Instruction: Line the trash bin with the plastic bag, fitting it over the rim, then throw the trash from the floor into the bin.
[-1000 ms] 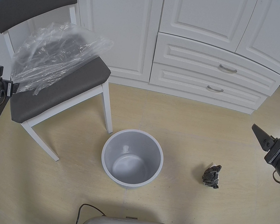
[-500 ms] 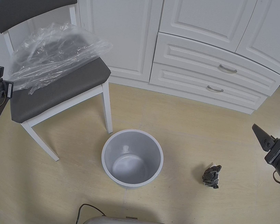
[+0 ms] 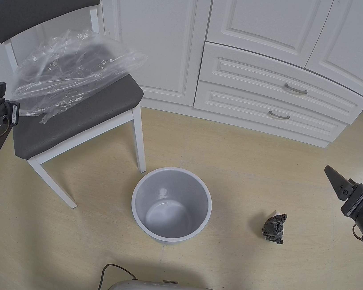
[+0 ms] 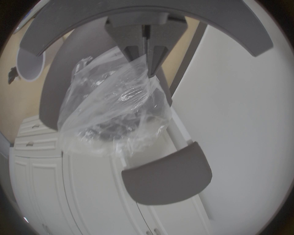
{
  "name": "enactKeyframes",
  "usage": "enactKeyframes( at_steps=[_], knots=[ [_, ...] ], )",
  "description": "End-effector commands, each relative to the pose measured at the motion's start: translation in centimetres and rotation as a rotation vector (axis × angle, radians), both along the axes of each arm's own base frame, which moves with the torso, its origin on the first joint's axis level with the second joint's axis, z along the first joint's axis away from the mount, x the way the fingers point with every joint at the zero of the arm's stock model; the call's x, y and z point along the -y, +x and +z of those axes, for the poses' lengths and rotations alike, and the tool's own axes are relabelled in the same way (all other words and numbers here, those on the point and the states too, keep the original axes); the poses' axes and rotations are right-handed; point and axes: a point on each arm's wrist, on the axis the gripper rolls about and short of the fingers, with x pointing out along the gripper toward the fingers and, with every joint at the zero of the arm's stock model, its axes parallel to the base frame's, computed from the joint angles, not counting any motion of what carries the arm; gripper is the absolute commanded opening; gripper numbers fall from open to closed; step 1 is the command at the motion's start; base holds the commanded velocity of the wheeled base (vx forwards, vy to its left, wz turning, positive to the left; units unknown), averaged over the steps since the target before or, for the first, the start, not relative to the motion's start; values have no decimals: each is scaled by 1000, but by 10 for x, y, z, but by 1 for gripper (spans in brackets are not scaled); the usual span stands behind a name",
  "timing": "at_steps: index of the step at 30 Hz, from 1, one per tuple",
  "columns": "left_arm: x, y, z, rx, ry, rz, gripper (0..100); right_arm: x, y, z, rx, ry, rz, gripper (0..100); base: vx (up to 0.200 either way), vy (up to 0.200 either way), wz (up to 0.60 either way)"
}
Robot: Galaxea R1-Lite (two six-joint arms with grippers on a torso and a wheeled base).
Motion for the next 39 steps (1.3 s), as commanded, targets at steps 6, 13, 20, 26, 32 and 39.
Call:
enactKeyframes(
  at_steps=[6,13,20,26,32,39],
  knots=[
    [36,-42,35,185,-55,-336,0,-13,11,8,13,-148,131,100,0,0,0],
    [74,-63,58,267,-50,-505,0,-26,20,9,32,-108,174,100,0,0,0],
    [114,-81,75,329,-62,-684,0,-32,18,10,38,-94,202,100,0,0,0],
    [136,-105,83,338,-100,-807,0,-41,14,13,51,-28,254,100,0,0,0],
    [152,-131,89,339,-199,-935,0,-48,17,8,49,-20,270,100,0,0,0],
    [160,-146,94,348,-214,-1016,0,-58,16,1,13,-27,312,100,0,0,0]
  ],
)
